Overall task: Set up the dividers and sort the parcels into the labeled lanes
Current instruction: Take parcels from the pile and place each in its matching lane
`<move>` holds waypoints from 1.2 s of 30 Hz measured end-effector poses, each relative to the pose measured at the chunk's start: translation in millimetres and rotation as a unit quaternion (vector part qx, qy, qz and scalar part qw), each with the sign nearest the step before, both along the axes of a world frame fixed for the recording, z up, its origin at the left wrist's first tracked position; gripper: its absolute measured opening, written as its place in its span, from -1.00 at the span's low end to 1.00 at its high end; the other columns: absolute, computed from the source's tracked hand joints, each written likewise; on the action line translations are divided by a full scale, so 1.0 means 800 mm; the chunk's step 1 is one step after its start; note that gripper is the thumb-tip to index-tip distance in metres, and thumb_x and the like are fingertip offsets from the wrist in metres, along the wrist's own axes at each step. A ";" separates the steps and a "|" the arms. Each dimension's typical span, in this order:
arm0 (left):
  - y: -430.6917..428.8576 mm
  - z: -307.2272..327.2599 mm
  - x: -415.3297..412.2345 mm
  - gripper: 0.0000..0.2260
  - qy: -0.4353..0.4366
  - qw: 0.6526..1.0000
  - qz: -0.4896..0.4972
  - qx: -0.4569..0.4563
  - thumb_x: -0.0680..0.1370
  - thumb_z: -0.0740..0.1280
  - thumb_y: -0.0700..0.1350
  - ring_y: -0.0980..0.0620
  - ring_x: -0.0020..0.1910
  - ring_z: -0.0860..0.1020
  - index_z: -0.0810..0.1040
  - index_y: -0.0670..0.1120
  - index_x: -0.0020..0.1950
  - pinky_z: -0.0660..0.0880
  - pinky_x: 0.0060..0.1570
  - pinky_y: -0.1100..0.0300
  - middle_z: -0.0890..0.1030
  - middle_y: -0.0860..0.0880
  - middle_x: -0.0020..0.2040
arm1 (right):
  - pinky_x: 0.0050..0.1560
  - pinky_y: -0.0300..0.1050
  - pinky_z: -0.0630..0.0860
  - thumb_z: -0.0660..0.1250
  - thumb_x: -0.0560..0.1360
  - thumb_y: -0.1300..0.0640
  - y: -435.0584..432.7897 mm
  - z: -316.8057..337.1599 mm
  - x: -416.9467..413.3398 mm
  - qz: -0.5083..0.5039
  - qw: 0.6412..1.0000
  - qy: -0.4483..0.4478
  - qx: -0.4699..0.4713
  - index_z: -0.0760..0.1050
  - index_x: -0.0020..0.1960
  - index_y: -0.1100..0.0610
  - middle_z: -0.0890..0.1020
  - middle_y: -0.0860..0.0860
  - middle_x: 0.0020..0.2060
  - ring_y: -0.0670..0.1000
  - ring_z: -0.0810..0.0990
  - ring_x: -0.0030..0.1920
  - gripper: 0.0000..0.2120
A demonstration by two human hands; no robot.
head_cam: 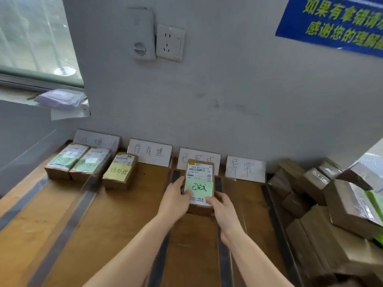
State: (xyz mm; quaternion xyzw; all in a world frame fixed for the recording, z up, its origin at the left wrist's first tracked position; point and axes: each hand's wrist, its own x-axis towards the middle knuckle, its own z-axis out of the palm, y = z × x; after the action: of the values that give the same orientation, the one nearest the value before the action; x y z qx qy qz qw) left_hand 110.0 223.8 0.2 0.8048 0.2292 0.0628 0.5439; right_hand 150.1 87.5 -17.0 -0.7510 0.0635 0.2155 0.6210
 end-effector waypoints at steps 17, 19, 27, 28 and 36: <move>0.006 -0.089 0.106 -0.67 0.110 0.978 0.027 0.176 0.62 0.22 -0.19 -0.08 0.20 0.45 0.35 -0.09 0.38 0.57 0.08 0.01 0.46 -0.10 0.22 | 0.10 -0.08 0.58 0.34 0.58 0.15 0.043 -0.075 0.097 -0.006 0.998 0.034 -0.047 0.42 0.37 0.10 0.58 0.04 0.24 0.05 0.54 0.23 -0.62; 0.012 -0.094 0.120 -0.63 0.121 0.974 0.020 0.191 0.61 0.24 -0.18 -0.08 0.25 0.42 0.33 -0.10 0.42 0.54 0.13 0.04 0.44 -0.11 0.27 | 0.19 0.03 0.58 0.33 0.58 0.14 0.053 -0.085 0.110 -0.010 0.998 0.042 -0.044 0.42 0.37 0.09 0.58 0.04 0.25 0.06 0.54 0.24 -0.63; 0.028 -0.113 0.158 -0.59 0.162 0.958 -0.009 0.236 0.60 0.24 -0.18 -0.12 0.30 0.37 0.29 -0.14 0.45 0.46 0.15 0.09 0.38 -0.14 0.36 | 0.32 0.14 0.49 0.31 0.59 0.15 0.076 -0.113 0.141 0.001 0.997 0.052 -0.051 0.37 0.46 0.05 0.52 0.02 0.36 0.09 0.47 0.36 -0.55; 0.029 -0.115 0.160 -0.60 0.171 0.956 -0.013 0.239 0.60 0.24 -0.17 -0.12 0.30 0.37 0.29 -0.14 0.43 0.45 0.15 0.09 0.38 -0.14 0.35 | 0.33 0.13 0.49 0.31 0.60 0.16 0.077 -0.115 0.142 0.007 0.997 0.050 -0.056 0.37 0.47 0.05 0.52 0.03 0.36 0.09 0.47 0.36 -0.55; 0.036 -0.121 0.171 -0.52 0.192 0.944 -0.035 0.266 0.59 0.28 -0.17 -0.12 0.33 0.35 0.23 -0.14 0.48 0.43 0.22 0.09 0.32 -0.15 0.38 | 0.37 0.00 0.41 0.27 0.61 0.20 0.078 -0.120 0.149 0.060 0.992 -0.001 -0.113 0.33 0.49 0.04 0.47 0.00 0.40 0.04 0.41 0.41 -0.54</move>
State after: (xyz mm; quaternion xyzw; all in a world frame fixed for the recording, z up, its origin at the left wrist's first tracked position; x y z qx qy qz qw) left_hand 246.5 252.5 -96.9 0.9244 0.2764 -0.0533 0.2576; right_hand 269.5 150.1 -113.1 -0.8189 0.0417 0.2430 0.5183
